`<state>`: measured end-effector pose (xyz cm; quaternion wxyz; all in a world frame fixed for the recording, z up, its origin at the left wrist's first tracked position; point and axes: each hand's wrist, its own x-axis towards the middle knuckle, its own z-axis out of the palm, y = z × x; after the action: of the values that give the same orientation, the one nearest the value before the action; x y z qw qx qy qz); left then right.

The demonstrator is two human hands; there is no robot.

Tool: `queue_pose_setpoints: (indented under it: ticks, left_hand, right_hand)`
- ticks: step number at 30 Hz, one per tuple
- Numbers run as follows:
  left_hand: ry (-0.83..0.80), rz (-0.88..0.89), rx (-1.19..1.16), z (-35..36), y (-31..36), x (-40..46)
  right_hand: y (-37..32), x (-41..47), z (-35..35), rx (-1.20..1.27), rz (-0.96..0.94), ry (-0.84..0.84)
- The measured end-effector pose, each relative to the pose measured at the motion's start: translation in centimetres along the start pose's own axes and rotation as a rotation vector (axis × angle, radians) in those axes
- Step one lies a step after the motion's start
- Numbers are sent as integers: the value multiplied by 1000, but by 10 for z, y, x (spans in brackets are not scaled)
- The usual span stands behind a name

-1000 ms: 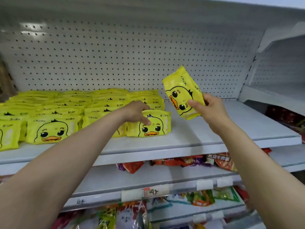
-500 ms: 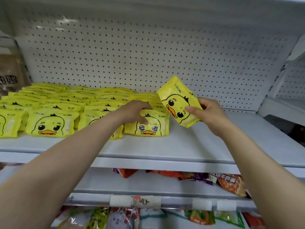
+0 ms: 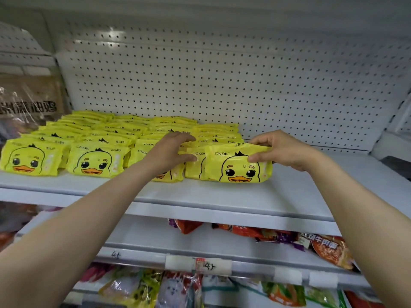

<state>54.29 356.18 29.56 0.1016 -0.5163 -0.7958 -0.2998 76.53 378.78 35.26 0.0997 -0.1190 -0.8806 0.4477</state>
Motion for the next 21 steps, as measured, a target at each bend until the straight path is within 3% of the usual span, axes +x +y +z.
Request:
queue_pose_setpoints:
  ticks: [4,8,12,17,21]
  left_hand:
    - [94,-28,-60,-15,-7,-14]
    - [-22,-53,26,-11,-17,-33]
    - [-12,-42,-2,-7,-18,-47]
    - [-36,-60,24,-4,-18,-53]
    - [-31,-67,151,5,-22,-54]
  right_hand:
    - [-4,14,23,-41,-1,-58]
    - [-1,27,48,-55,3,-58]
    - [3,33,63,-56,8,-39]
    - [6,35,78,-435,-107,160]
    - [9,29,91,-628,-213,186]
